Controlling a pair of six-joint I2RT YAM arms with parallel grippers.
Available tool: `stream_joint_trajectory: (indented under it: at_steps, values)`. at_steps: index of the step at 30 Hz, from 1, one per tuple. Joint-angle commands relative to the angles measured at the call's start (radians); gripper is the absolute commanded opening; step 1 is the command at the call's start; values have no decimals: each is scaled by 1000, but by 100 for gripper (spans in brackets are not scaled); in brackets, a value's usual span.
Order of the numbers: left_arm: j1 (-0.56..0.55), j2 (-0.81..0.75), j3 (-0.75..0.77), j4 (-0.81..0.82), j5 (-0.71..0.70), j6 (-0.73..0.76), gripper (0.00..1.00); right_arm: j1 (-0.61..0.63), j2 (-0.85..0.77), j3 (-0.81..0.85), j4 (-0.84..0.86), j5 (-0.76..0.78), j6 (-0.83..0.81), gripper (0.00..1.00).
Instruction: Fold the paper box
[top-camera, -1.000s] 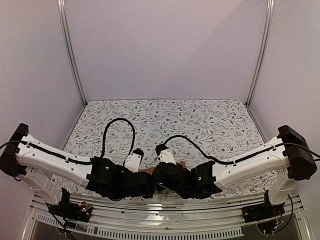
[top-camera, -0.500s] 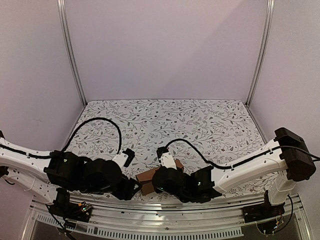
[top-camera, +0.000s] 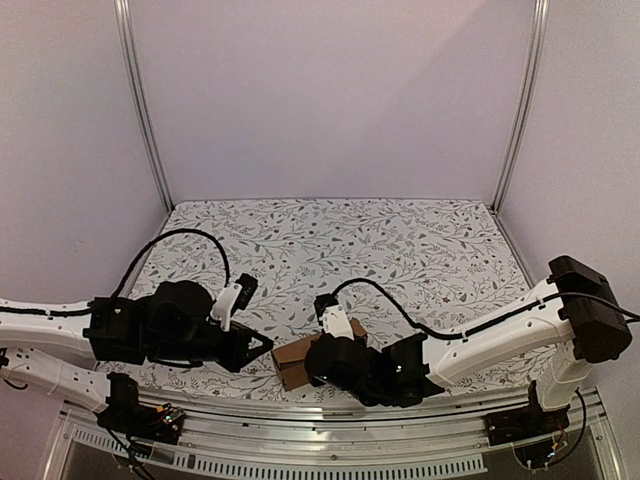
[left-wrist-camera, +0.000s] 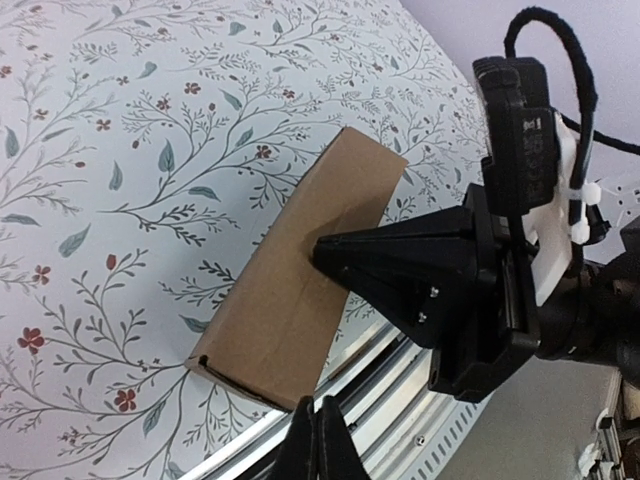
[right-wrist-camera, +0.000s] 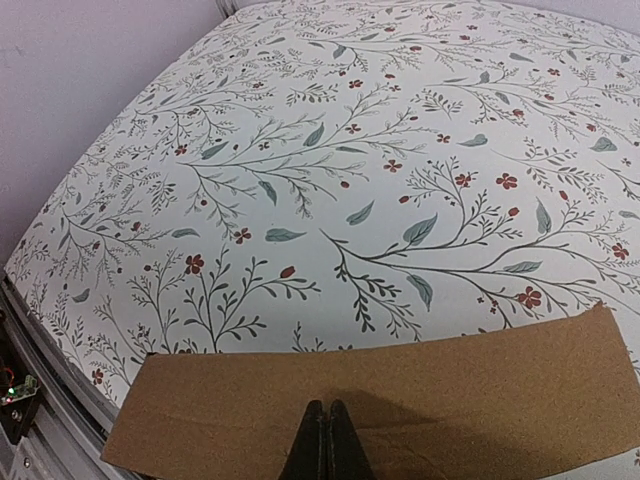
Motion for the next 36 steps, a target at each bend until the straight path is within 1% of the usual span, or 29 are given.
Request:
stream_joint_trajectory:
  at_steps: [1, 4, 6, 9, 14, 17, 21, 26, 31, 36]
  values:
    - [66, 19, -52, 181, 163, 26, 0, 10, 63, -47, -103, -88, 5, 0]
    - [78, 48, -104, 287, 240, 11, 0, 10, 62, -46, -103, -90, 2, 0]
    - [83, 69, -140, 368, 255, -7, 0, 10, 65, -45, -103, -91, 2, 0]
    - [86, 90, -196, 422, 246, -23, 0, 10, 68, -44, -103, -93, 3, 0]
    - [88, 144, -337, 579, 246, -63, 0, 10, 74, -40, -104, -97, 3, 0]
    - [88, 181, -398, 628, 246, -88, 0, 10, 79, -38, -103, -100, 3, 0]
    - [88, 181, -424, 602, 228, -89, 0, 10, 78, -34, -104, -102, 2, 0]
    - [89, 108, -401, 540, 224, -67, 0, 10, 53, -21, -109, -98, -18, 0]
    - [89, -19, -328, 428, 253, -24, 0, 10, 22, -2, -123, -92, -49, 0]
    - [91, -132, -211, 323, 272, 26, 0, 8, 16, 2, -125, -94, -56, 0]
